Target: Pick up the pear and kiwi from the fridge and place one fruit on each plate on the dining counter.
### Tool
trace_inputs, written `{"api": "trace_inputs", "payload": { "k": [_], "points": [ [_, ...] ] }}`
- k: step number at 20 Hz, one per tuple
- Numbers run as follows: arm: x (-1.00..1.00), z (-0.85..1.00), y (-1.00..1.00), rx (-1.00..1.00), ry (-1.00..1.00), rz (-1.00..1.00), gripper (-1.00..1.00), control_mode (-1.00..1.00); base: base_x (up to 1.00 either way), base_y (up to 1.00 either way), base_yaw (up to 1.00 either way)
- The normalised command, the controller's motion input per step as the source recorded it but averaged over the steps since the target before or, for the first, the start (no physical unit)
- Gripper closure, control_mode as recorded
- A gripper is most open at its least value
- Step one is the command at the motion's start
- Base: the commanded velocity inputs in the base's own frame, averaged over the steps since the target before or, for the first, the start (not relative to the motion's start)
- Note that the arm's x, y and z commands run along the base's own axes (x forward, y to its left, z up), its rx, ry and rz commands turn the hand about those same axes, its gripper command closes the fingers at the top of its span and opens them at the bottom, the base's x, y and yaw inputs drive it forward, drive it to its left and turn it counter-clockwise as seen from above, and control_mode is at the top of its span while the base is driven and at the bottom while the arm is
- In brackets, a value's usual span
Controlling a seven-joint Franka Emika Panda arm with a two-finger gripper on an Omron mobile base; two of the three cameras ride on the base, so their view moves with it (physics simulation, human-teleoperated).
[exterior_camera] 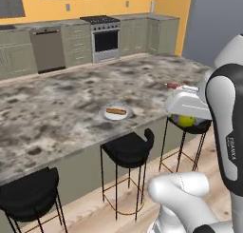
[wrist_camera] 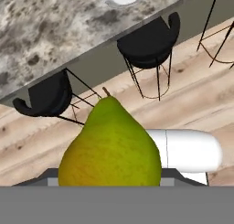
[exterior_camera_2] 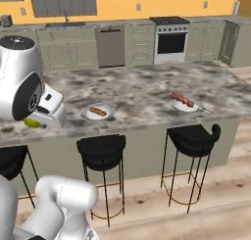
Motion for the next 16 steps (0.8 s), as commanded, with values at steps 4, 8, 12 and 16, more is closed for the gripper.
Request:
{"api": "trace_inputs", "payload": {
  "k": [4,8,12,16],
  "points": [
    [0.0,0.0,0.0,0.0,0.0,0.0,1.0,1.0,0.39,-0.8,0.36],
    [0.0,0.0,0.0,0.0,0.0,0.0,1.0,1.0,0.25,-0.75,0.35],
    [0.0,0.0,0.0,0.0,0.0,0.0,1.0,1.0,0.35,-0.74,0.37],
    [0.0,0.0,0.0,0.0,0.0,0.0,1.0,1.0,0.19,-0.83,0.32]
  ]
}}
